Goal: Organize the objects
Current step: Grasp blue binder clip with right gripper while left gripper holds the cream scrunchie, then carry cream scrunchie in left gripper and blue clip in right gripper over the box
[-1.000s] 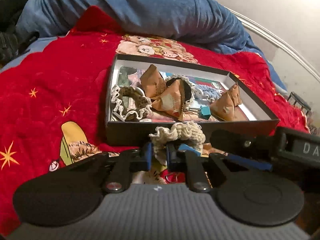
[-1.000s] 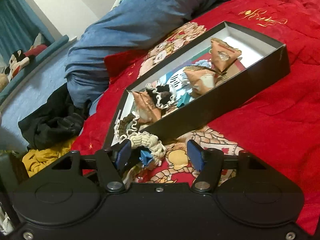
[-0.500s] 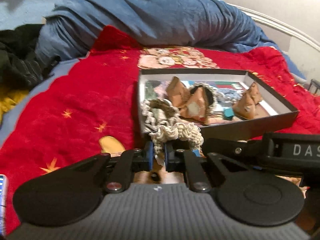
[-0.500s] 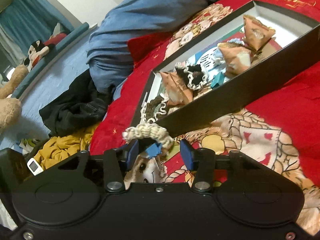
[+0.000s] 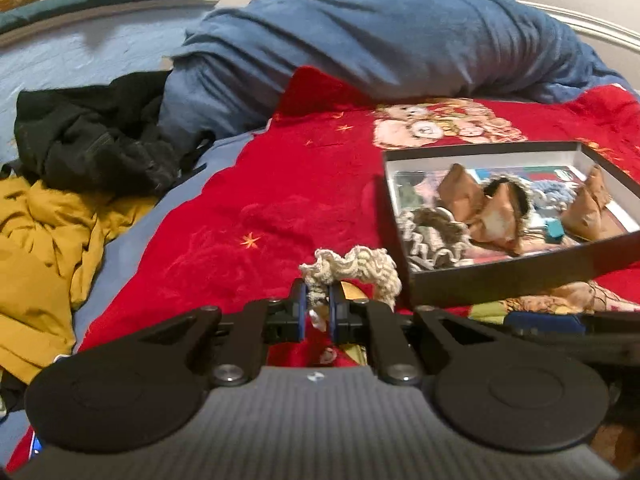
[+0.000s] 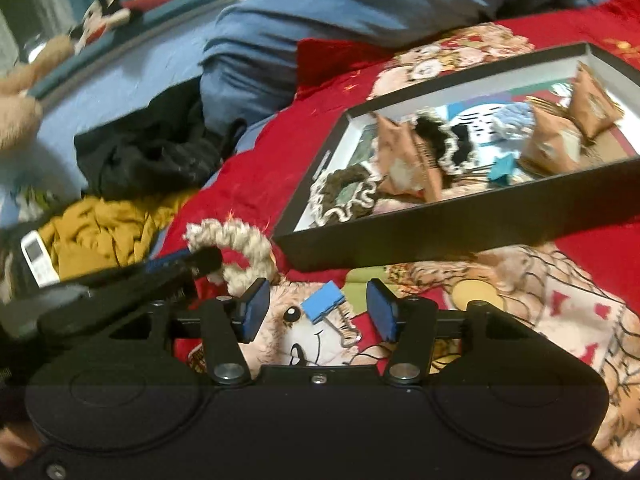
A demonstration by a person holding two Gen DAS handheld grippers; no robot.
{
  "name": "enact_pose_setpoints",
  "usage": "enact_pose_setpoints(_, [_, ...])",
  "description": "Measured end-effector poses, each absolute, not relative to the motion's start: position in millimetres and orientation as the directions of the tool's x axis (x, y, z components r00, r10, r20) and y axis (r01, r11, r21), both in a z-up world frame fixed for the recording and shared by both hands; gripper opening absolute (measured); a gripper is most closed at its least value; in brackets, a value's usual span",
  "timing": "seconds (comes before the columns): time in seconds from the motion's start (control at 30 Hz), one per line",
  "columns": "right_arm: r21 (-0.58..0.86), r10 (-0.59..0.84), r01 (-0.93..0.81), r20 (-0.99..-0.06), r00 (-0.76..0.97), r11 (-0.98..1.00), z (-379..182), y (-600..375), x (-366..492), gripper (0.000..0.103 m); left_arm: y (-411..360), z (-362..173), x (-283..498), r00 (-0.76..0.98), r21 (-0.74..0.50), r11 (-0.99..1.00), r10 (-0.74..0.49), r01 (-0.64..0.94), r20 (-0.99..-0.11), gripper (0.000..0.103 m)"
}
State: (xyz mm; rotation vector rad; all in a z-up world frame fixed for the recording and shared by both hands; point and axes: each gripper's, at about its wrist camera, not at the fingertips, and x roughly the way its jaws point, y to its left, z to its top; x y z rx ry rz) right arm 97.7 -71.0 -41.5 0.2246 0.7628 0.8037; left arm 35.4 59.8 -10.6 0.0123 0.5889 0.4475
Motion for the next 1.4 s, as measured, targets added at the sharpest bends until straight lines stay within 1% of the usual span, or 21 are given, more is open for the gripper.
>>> enact_pose_setpoints(0.07, [0.422, 0.704, -0.578, -0.551, 0.448, 0.698, -44.1, -63.8, 96.0, 0.053, 64.2, -11.6, 37.8, 0.736, 0.111, 0.91, 0.389, -0.399, -0.553, 0.014])
enact_pose_setpoints(0.13, [0.374, 0.68, -0.592, -0.571, 0.46, 0.714, -46.6, -55.5, 93.8, 0.052, 65.8, -15.6, 42.5, 0.717, 0.12, 0.908, 0.393, -0.402, -0.575, 0.014])
enact_pose_setpoints(0.2, [0.325, 0.658, -0.604, -0.58, 0.48, 0.728, -48.8, -49.7, 90.9, 0.052, 70.9, -18.1, 45.9, 0.703, 0.104, 0.909, 0.381, -0.404, -0.6, 0.014])
enact_pose_setpoints(0.27, [0.245, 0.625, -0.624, -0.59, 0.512, 0.742, -49.2, -39.1, 81.6, 0.052, 76.1, -19.5, 49.3, 0.68, 0.088, 0.905, 0.375, -0.417, -0.63, 0.014])
enact_pose_setpoints(0.33, [0.164, 0.59, -0.64, -0.601, 0.538, 0.751, -49.1, -29.6, 73.1, 0.053, 79.6, -18.7, 51.8, 0.674, 0.075, 0.904, 0.367, -0.421, -0.641, 0.014])
enact_pose_setpoints(0.4, [0.143, 0.58, -0.642, -0.605, 0.545, 0.753, -49.4, -27.4, 69.7, 0.052, 81.4, -18.7, 52.6, 0.669, 0.066, 0.903, 0.362, -0.424, -0.649, 0.014])
enact_pose_setpoints(0.47, [0.159, 0.585, -0.637, -0.604, 0.542, 0.754, -49.4, -29.6, 70.4, 0.049, 82.4, -18.9, 53.1, 0.666, 0.061, 0.903, 0.357, -0.425, -0.654, 0.014])
enact_pose_setpoints(0.53, [0.163, 0.579, -0.626, -0.603, 0.549, 0.763, -49.4, -31.3, 70.6, 0.04, 83.1, -18.3, 53.3, 0.664, 0.057, 0.903, 0.354, -0.426, -0.658, 0.014])
enact_pose_setpoints(0.57, [0.161, 0.577, -0.623, -0.602, 0.552, 0.765, -49.3, -31.6, 70.5, 0.037, 83.6, -17.9, 53.7, 0.664, 0.054, 0.903, 0.352, -0.426, -0.66, 0.014])
enact_pose_setpoints(0.6, [0.161, 0.575, -0.622, -0.602, 0.554, 0.767, -49.2, -31.9, 70.1, 0.03, 84.3, -17.8, 54.0, 0.663, 0.049, 0.903, 0.349, -0.426, -0.662, 0.014])
enact_pose_setpoints(0.63, [0.16, 0.571, -0.617, -0.603, 0.557, 0.77, -49.0, -32.7, 70.4, 0.027, 85.0, -17.6, 54.1, 0.663, 0.043, 0.903, 0.346, -0.427, -0.664, 0.014])
enact_pose_setpoints(0.9, [0.25, 0.61, -0.595, -0.581, 0.539, 0.764, -47.4, -45.0, 80.1, 0.027, 94.3, -11.5, 51.4, 0.678, -0.033, 0.899, 0.304, -0.437, -0.67, 0.014])
enact_pose_setpoints(1.0, [0.297, 0.627, -0.577, -0.563, 0.539, 0.761, -45.2, -53.1, 83.0, 0.027, 92.6, -8.4, 50.2, 0.692, -0.033, 0.902, 0.306, -0.43, -0.654, 0.014])
enact_pose_setpoints(1.17, [0.376, 0.669, -0.56, -0.512, 0.538, 0.738, -36.2, -68.8, 83.0, 0.027, 89.1, 5.5, 44.3, 0.746, -0.051, 0.911, 0.303, -0.41, -0.593, 0.014])
enact_pose_setpoints(1.3, [0.416, 0.7, -0.563, -0.442, 0.561, 0.714, -18.1, -85.1, 82.7, 0.027, 85.3, 25.0, 41.8, 0.806, -0.052, 0.924, 0.301, -0.378, -0.509, 0.014])
enact_pose_setpoints(1.4, [0.443, 0.701, -0.545, -0.402, 0.589, 0.712, 3.0, -99.7, 93.2, 0.027, 85.8, 45.3, 49.6, 0.858, -0.104, 0.942, 0.239, -0.318, -0.455, 0.014])
